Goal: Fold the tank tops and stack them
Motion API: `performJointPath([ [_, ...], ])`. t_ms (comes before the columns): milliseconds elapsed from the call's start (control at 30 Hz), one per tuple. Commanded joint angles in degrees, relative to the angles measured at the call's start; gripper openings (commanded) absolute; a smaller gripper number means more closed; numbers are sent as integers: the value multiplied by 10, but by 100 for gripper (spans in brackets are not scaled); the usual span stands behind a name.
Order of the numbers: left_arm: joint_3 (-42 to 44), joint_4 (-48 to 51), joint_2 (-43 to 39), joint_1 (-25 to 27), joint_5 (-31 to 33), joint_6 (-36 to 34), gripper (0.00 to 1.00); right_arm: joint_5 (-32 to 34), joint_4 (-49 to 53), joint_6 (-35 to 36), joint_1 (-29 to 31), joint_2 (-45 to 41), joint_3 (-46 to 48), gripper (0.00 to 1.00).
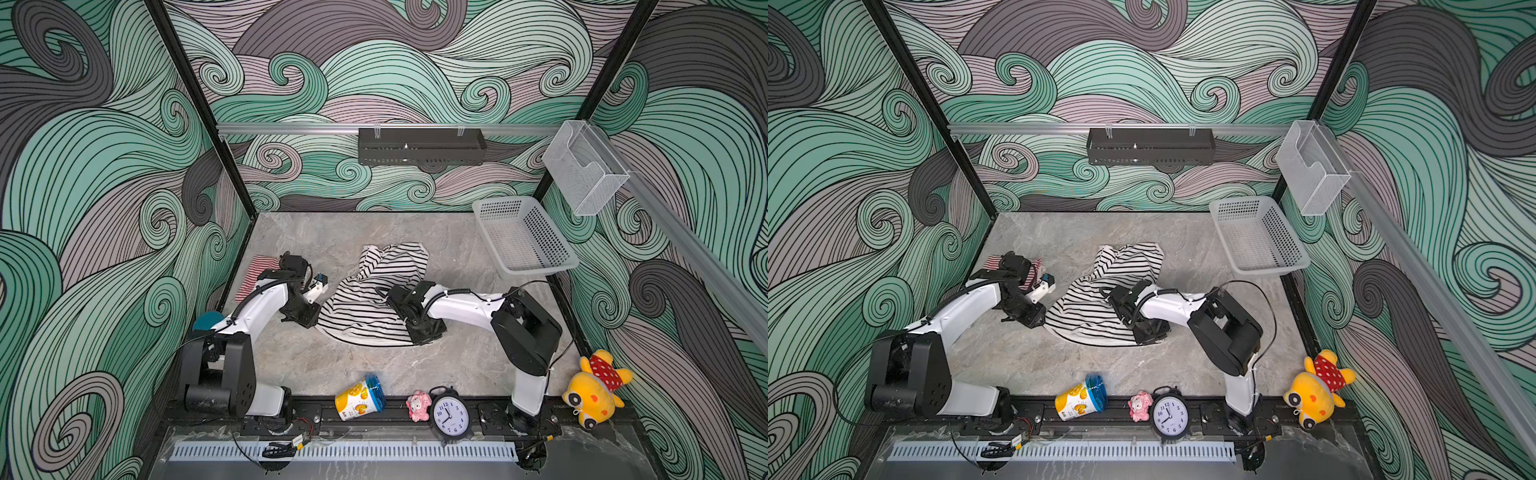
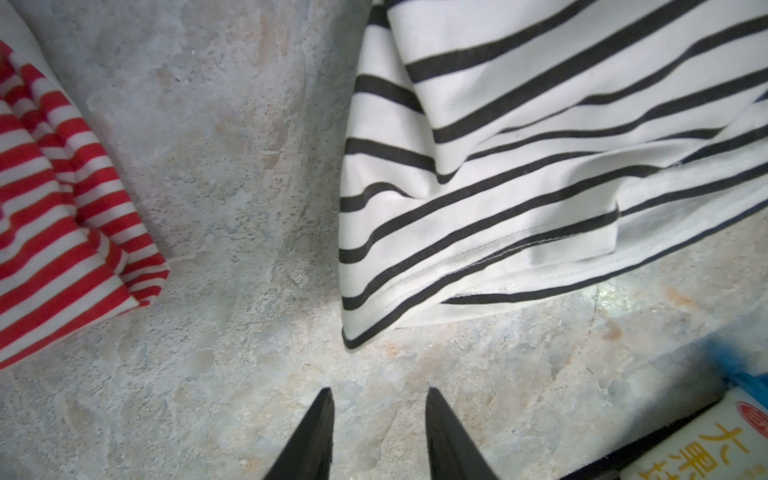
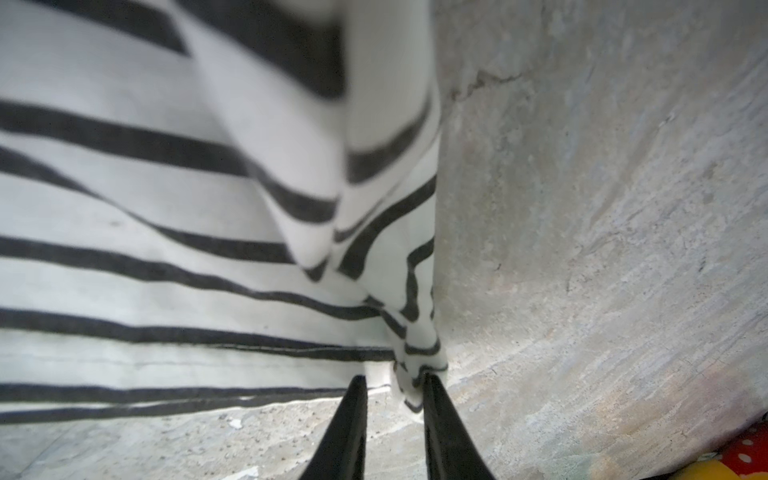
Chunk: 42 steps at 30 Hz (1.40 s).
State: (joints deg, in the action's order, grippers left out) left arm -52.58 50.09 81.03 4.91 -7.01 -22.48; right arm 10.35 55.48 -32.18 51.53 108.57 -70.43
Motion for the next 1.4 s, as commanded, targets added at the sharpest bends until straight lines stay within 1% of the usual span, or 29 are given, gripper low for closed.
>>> performJointPath([
  [0, 0, 2, -4, -5, 2, 4, 39, 14, 4, -11, -5, 6, 15, 25],
  [300, -1, 1, -3, -5, 1, 7, 39, -18, -33, -10, -22, -13, 46, 15],
  [467, -2, 1, -6, -6, 2, 8, 39, -30, -43, -10, -26, -25, 52, 6],
  [733, 5, -4, -3, -6, 4, 9, 39, -45, -44, -13, -28, -94, 50, 4],
  [867, 14, -10, 0, -6, 5, 7, 40, -72, -60, -16, -37, -145, 53, 4],
  [900, 14, -11, 16, -7, 5, 6, 40, -83, -70, -19, -43, -162, 60, 4],
  [1033, 15, -21, 30, -9, 2, 7, 40, -134, -124, -39, -80, -228, 115, 3],
  [1200, 9, -35, 53, -13, -3, 8, 40, -201, -194, -68, -139, -299, 212, 2],
  [1300, 6, -41, 66, -15, -7, 6, 38, -236, -233, -83, -168, -323, 264, 1],
  [1367, 2, -40, 75, -17, -7, 1, 36, -253, -256, -90, -184, -331, 296, 1],
])
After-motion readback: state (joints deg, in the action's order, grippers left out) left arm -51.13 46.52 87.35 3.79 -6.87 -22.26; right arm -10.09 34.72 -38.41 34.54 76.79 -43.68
